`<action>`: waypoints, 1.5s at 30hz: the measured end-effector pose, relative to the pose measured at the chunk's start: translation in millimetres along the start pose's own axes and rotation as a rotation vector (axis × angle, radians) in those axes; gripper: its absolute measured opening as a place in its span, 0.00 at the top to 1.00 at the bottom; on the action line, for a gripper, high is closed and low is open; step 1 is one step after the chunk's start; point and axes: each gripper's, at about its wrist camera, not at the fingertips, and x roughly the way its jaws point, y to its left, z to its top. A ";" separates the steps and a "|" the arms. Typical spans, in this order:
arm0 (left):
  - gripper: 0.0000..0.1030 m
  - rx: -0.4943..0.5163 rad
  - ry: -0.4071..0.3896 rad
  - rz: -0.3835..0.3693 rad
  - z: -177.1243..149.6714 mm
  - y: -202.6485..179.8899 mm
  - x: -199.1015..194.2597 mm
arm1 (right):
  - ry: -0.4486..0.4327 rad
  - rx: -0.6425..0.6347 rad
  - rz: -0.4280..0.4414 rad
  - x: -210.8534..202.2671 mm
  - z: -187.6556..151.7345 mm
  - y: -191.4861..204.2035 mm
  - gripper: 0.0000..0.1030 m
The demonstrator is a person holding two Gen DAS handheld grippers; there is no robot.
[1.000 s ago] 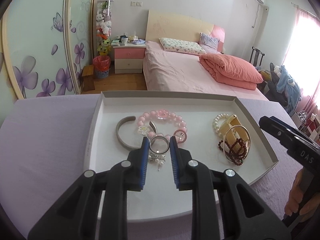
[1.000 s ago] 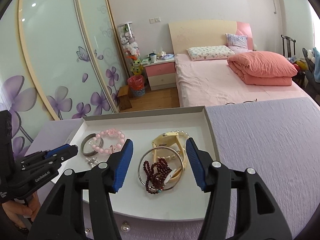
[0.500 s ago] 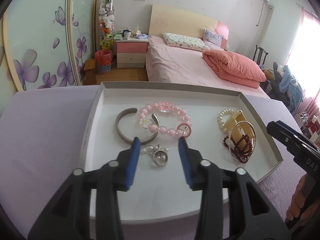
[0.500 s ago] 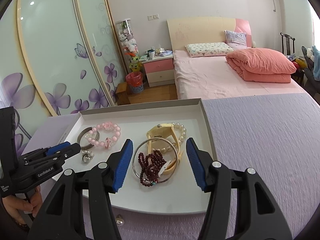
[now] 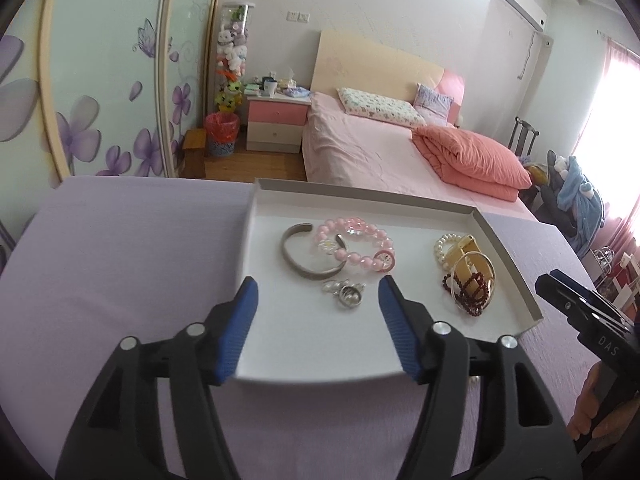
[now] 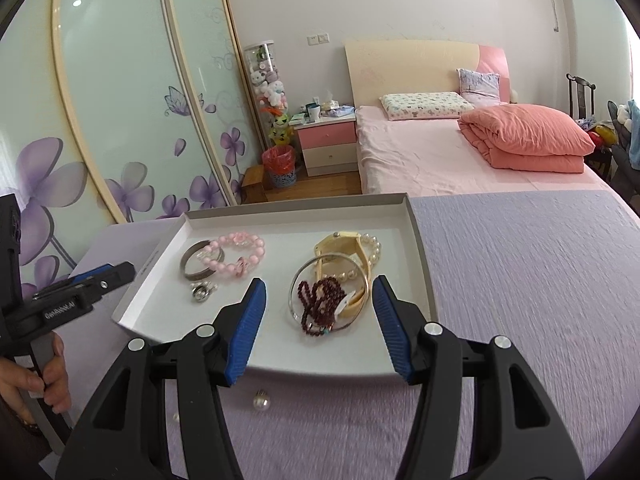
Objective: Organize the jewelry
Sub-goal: 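Grasp a loose pearl stud on the bed with the right tool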
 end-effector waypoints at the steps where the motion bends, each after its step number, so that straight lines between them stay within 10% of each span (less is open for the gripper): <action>1: 0.37 0.005 -0.004 0.005 -3.0 0.5 -6.0 | 0.004 -0.002 0.002 -1.5 -2.9 1.7 0.44; 17: 0.26 0.043 0.010 0.012 -55.8 12.9 -63.6 | 0.185 -0.072 0.045 4.7 -68.2 36.2 0.58; 45: 0.25 0.062 0.063 -0.029 -78.1 0.9 -58.8 | 0.241 -0.061 -0.055 17.6 -71.2 30.6 0.87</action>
